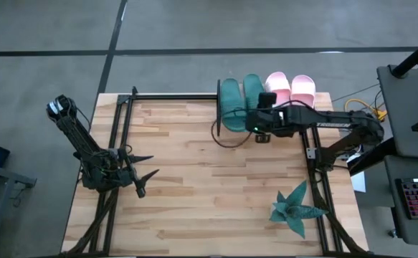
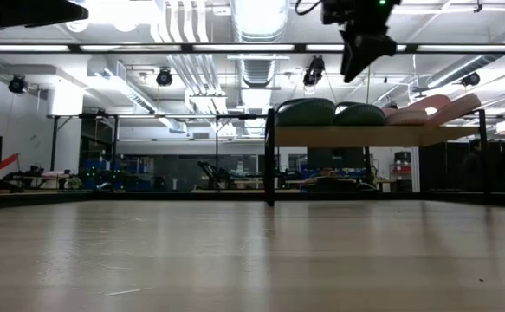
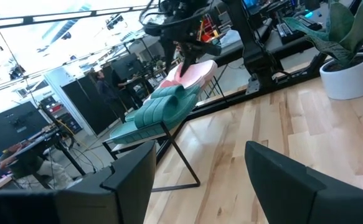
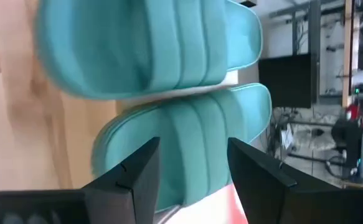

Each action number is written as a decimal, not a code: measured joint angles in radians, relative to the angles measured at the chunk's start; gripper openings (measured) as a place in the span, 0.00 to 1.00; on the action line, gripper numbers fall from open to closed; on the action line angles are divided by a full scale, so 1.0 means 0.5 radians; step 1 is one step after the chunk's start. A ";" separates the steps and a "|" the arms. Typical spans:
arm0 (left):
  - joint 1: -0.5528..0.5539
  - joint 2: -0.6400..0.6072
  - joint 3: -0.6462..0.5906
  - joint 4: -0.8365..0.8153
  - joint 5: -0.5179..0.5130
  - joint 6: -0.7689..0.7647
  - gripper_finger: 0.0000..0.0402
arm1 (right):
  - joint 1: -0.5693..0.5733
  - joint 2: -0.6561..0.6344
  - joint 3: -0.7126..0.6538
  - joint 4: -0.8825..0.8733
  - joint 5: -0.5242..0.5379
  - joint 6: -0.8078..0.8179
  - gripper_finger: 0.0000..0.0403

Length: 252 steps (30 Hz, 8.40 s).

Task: Pick and place slides into the shelf
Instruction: Adjust the right green slipper, then adjust the left pink slipper, then adjust the right pink slipper

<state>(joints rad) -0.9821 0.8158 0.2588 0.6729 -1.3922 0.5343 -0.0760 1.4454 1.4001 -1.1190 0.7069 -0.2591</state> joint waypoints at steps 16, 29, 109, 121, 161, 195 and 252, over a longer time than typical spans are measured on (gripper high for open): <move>0.000 0.000 0.000 -0.001 0.000 -0.005 0.57 | -0.011 -0.301 -0.880 0.962 0.372 -0.778 0.39; 0.000 0.000 0.000 0.000 0.000 -0.005 0.57 | -0.102 -0.293 -0.917 1.175 0.350 -0.897 0.20; 0.001 0.001 -0.001 -0.003 -0.001 0.006 0.57 | -0.594 -0.578 -0.682 0.616 -0.025 -0.968 0.35; 0.000 0.001 -0.001 -0.003 -0.001 0.008 0.57 | -0.902 -0.407 -0.696 0.797 -0.139 -1.281 0.35; 0.000 0.001 -0.002 -0.005 0.000 0.010 0.57 | -1.016 -0.280 -0.705 1.066 -0.261 -1.300 0.03; 0.000 0.000 -0.002 -0.019 0.000 0.007 0.57 | -0.706 -0.301 -0.198 0.095 -0.090 -0.643 0.48; 0.001 0.000 -0.004 -0.018 -0.001 0.008 0.57 | -1.081 -0.621 -0.820 0.338 0.168 -1.130 0.10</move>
<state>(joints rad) -0.9817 0.8159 0.2569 0.6640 -1.3925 0.5385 -0.6163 1.1350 0.9901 -0.9500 0.7910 -0.8242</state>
